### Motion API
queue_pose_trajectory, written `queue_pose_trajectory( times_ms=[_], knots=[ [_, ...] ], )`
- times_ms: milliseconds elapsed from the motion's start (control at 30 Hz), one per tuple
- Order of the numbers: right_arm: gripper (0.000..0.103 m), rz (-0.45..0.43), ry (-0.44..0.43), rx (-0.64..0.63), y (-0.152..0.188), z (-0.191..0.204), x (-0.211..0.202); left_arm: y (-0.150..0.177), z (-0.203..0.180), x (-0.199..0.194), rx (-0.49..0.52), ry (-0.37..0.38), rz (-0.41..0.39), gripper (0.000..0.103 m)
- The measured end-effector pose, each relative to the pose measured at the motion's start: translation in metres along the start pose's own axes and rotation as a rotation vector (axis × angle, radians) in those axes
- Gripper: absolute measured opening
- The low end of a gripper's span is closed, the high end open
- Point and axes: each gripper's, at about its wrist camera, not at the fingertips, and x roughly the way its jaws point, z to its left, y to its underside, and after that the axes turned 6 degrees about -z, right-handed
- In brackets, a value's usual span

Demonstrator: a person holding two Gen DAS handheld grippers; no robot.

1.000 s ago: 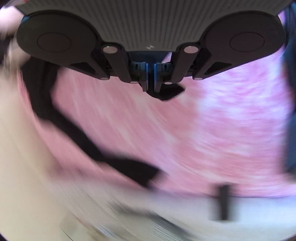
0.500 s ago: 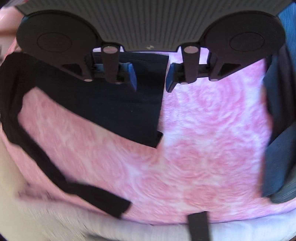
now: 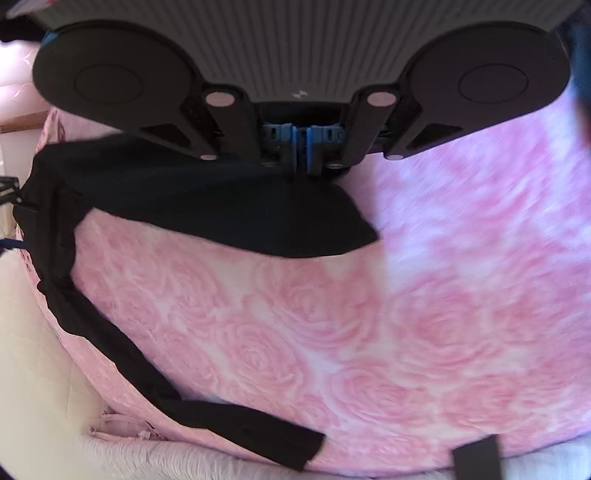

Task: Fold clothes

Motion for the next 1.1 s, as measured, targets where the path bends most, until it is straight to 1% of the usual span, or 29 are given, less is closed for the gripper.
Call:
queue_pose_trajectory(
  times_ms=[67, 133, 200, 267, 400, 567, 600, 667, 700, 733, 767, 867, 900, 967, 1000, 1100],
  knots=[
    [0.074, -0.005, -0.008, -0.022, 0.0, -0.001, 0.002, 0.013, 0.001, -0.02, -0.019, -0.016, 0.039, 0.003],
    [0.074, -0.013, -0.014, -0.035, 0.0, -0.005, 0.006, 0.022, -0.006, -0.026, 0.004, -0.034, 0.065, 0.002],
    [0.074, -0.017, -0.038, -0.037, 0.0, -0.013, 0.013, 0.024, -0.011, -0.025, 0.011, -0.06, 0.064, 0.002],
    [0.074, -0.029, -0.067, -0.071, 0.0, -0.02, 0.022, 0.021, -0.015, -0.022, 0.013, -0.088, 0.05, 0.002],
    [0.074, -0.07, -0.13, -0.189, 0.001, -0.037, 0.042, 0.024, -0.025, -0.021, 0.024, -0.15, 0.071, 0.002],
    [0.073, -0.094, -0.228, -0.349, 0.01, -0.062, 0.067, 0.051, -0.042, -0.035, -0.02, -0.22, 0.118, 0.002],
    [0.073, -0.103, -0.26, -0.362, 0.012, -0.065, 0.071, 0.054, -0.044, -0.034, -0.027, -0.233, 0.125, 0.002],
    [0.073, -0.114, -0.353, -0.375, 0.014, -0.071, 0.082, 0.054, -0.047, -0.03, -0.033, -0.257, 0.128, 0.002],
    [0.047, -0.108, -0.398, -0.38, 0.014, -0.073, 0.087, 0.051, -0.049, -0.032, -0.037, -0.266, 0.111, 0.002],
    [0.023, -0.08, -0.438, -0.381, 0.013, -0.073, 0.094, 0.047, -0.05, -0.034, -0.044, -0.274, 0.088, 0.002],
    [0.002, -0.066, -0.464, -0.374, 0.011, -0.075, 0.097, 0.04, -0.05, -0.039, -0.055, -0.28, 0.057, 0.002],
    [0.001, -0.114, -0.45, -0.299, -0.01, -0.095, 0.092, 0.021, -0.052, -0.059, -0.073, -0.291, -0.056, 0.002],
    [0.002, -0.139, -0.431, -0.26, -0.022, -0.104, 0.091, 0.016, -0.053, -0.058, -0.072, -0.299, -0.066, 0.002],
    [0.002, -0.156, -0.4, -0.218, -0.037, -0.114, 0.098, 0.009, -0.05, -0.047, -0.077, -0.314, -0.055, 0.002],
    [0.002, -0.151, -0.393, -0.205, -0.042, -0.116, 0.105, 0.008, -0.045, -0.04, -0.09, -0.316, -0.045, 0.003],
    [0.003, -0.108, -0.379, -0.17, -0.047, -0.116, 0.125, 0.01, -0.032, -0.026, -0.126, -0.341, -0.03, 0.016]
  ],
)
